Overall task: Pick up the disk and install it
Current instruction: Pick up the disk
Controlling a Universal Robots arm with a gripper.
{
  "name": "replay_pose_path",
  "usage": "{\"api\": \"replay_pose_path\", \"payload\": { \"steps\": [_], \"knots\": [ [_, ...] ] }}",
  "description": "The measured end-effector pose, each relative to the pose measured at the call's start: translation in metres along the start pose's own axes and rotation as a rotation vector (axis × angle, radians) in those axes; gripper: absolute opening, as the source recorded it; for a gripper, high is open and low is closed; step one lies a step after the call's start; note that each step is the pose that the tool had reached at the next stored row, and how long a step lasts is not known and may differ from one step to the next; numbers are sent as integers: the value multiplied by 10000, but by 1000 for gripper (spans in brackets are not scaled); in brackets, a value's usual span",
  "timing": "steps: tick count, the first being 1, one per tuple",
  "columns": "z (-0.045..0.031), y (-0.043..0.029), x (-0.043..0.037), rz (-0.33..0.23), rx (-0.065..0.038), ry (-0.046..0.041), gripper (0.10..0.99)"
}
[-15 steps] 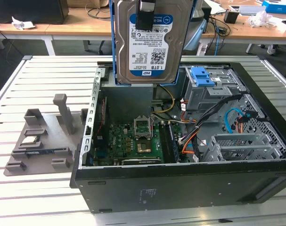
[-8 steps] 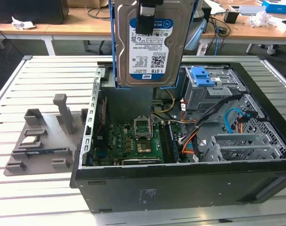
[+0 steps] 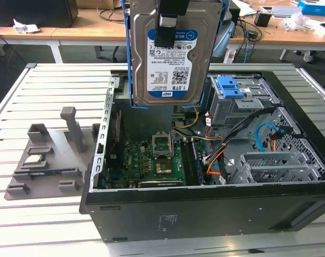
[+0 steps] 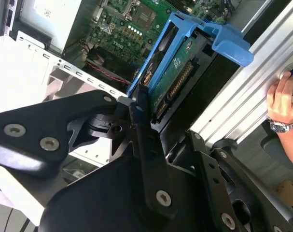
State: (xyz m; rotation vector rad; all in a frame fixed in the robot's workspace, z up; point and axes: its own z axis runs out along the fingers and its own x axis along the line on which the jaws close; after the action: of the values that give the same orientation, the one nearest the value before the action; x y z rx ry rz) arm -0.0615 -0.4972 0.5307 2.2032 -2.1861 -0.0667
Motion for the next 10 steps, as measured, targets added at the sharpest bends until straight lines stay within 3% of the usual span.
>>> {"api": "replay_pose_path", "payload": {
  "steps": [10],
  "knots": [
    [60,-4,90,0,0,1,365]
  ]
}}
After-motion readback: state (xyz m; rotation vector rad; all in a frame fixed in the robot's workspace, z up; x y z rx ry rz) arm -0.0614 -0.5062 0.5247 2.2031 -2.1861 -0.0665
